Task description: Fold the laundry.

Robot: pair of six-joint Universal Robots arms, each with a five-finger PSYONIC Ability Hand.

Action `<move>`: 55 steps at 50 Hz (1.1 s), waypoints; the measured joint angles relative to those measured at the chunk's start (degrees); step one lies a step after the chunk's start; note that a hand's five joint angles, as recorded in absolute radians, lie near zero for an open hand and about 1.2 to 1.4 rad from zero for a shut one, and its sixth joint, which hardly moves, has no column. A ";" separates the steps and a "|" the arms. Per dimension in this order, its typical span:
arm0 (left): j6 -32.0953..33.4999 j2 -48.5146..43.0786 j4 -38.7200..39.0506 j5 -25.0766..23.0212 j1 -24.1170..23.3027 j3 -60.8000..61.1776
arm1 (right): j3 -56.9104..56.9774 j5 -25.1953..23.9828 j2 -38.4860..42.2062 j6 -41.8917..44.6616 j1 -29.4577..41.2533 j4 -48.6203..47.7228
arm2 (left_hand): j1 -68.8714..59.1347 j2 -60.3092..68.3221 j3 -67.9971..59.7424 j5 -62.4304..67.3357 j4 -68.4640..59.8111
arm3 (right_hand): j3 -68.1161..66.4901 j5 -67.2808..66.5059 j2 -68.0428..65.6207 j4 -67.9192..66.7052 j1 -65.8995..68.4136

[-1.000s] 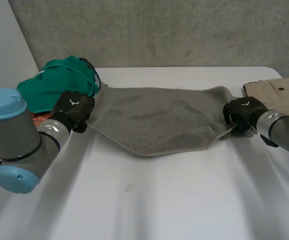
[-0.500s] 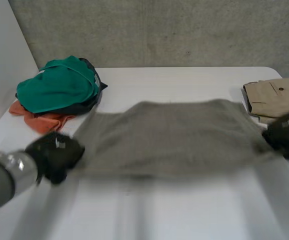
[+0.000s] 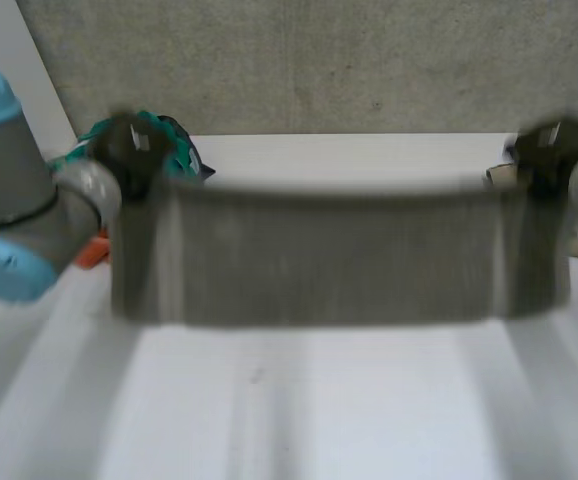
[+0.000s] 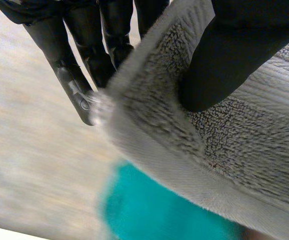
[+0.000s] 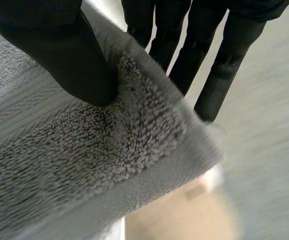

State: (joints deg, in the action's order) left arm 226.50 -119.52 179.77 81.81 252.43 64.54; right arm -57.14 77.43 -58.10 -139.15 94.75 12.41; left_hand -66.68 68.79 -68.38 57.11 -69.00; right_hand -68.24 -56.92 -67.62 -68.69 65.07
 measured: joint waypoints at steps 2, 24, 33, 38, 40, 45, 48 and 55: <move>-2.53 -0.87 4.63 0.54 0.20 -4.68 | 4.05 0.99 0.14 -4.41 0.48 -5.50 | 0.00 0.00 0.00 0.00 0.00 | 0.00 0.00 0.01 0.00 0.00; -22.68 -0.37 19.81 -1.67 1.93 -3.68 | 0.37 0.19 -1.41 -17.86 1.41 -26.63 | 0.00 0.00 0.00 0.00 0.00 | 0.00 -0.84 0.01 -0.02 0.00; -19.32 -1.36 13.85 -2.56 0.54 9.61 | -7.66 -1.44 1.28 -9.19 1.72 -15.64 | 0.00 0.00 0.00 0.00 0.00 | 0.00 -0.84 0.01 -0.02 0.00; -15.58 1.53 7.76 -2.50 -0.53 18.90 | -14.55 -1.80 -0.47 -3.11 0.42 -8.28 | 0.00 0.00 0.00 0.00 0.00 | 0.00 -0.84 0.00 -0.02 0.00; -13.58 3.78 4.75 -2.50 -0.86 22.99 | -17.73 -1.90 -2.34 0.02 -0.80 -4.12 | 0.00 0.00 0.00 0.00 0.00 | 0.00 -0.84 0.00 -0.02 0.00; -6.75 12.11 -4.41 -2.21 -1.34 33.67 | -25.96 -2.05 -9.11 9.79 -5.30 8.47 | 0.00 0.00 0.00 0.00 0.00 | 0.00 -0.84 0.00 -0.01 0.00; -2.76 16.40 -10.26 -1.79 -1.37 38.31 | -30.28 -2.14 -12.91 16.58 -8.26 15.22 | 0.00 0.00 0.00 0.00 0.00 | 0.00 -0.84 0.01 -0.02 0.00; 4.61 21.36 -24.32 -1.17 -0.54 41.56 | -36.70 -4.07 -18.28 32.06 -14.67 23.47 | 0.00 0.00 0.00 0.00 0.00 | 0.00 -0.84 0.01 -0.02 0.00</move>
State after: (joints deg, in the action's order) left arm 231.10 -98.16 155.45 80.64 251.89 106.10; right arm -93.84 73.36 -76.39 -107.09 80.09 35.88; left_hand -66.68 68.79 -68.39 57.12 -69.01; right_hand -68.24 -57.77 -67.61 -68.71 65.07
